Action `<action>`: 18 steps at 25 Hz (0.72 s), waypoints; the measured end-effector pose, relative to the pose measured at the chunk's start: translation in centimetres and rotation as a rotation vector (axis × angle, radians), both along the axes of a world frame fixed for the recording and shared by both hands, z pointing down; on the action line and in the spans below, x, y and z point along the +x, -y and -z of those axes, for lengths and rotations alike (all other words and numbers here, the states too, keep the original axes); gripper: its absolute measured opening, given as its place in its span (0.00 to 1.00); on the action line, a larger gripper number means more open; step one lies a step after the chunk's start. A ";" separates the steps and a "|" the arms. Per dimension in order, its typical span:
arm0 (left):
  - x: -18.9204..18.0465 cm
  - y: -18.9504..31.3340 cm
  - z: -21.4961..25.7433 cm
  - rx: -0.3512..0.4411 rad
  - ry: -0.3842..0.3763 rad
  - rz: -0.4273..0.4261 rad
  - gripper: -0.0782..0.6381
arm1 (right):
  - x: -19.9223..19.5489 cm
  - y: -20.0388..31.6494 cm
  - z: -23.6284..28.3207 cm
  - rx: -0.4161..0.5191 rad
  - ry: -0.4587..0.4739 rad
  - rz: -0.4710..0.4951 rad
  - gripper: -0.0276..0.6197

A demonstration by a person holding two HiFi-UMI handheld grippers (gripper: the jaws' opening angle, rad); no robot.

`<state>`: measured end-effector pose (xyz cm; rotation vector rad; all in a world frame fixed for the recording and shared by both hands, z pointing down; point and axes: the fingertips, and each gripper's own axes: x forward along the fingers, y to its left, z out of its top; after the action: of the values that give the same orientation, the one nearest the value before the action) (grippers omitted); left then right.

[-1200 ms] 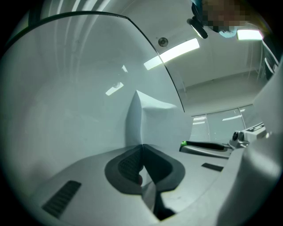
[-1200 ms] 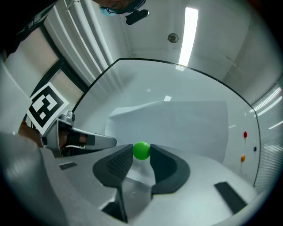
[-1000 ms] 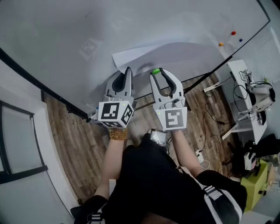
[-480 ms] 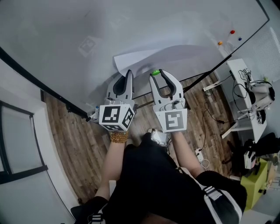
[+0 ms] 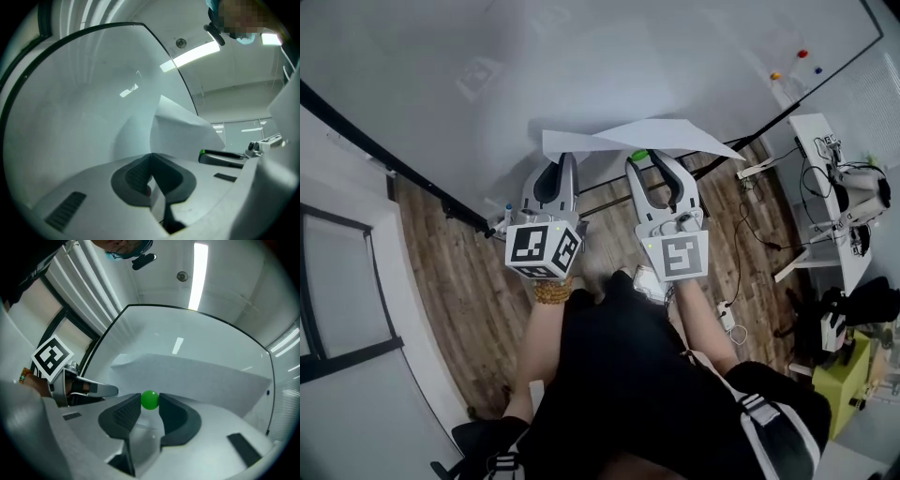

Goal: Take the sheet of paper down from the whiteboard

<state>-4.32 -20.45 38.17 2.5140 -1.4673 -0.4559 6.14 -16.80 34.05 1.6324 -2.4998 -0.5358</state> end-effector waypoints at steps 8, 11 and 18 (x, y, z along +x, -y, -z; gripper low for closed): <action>-0.7 -2.3 -1.4 -0.062 0.013 0.126 0.12 | 0.9 -3.2 0.9 0.013 0.060 0.105 0.23; 0.5 -4.0 -1.5 -0.082 0.056 0.166 0.12 | 2.4 -4.6 1.5 0.006 0.091 0.129 0.23; 3.8 -9.6 -3.4 -0.119 0.233 0.227 0.12 | 5.1 -7.5 -0.9 -0.071 0.152 0.152 0.23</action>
<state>-0.52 -10.85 41.56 2.3822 -1.8176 -0.1051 11.27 -9.35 34.94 1.5208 -2.7346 -0.3449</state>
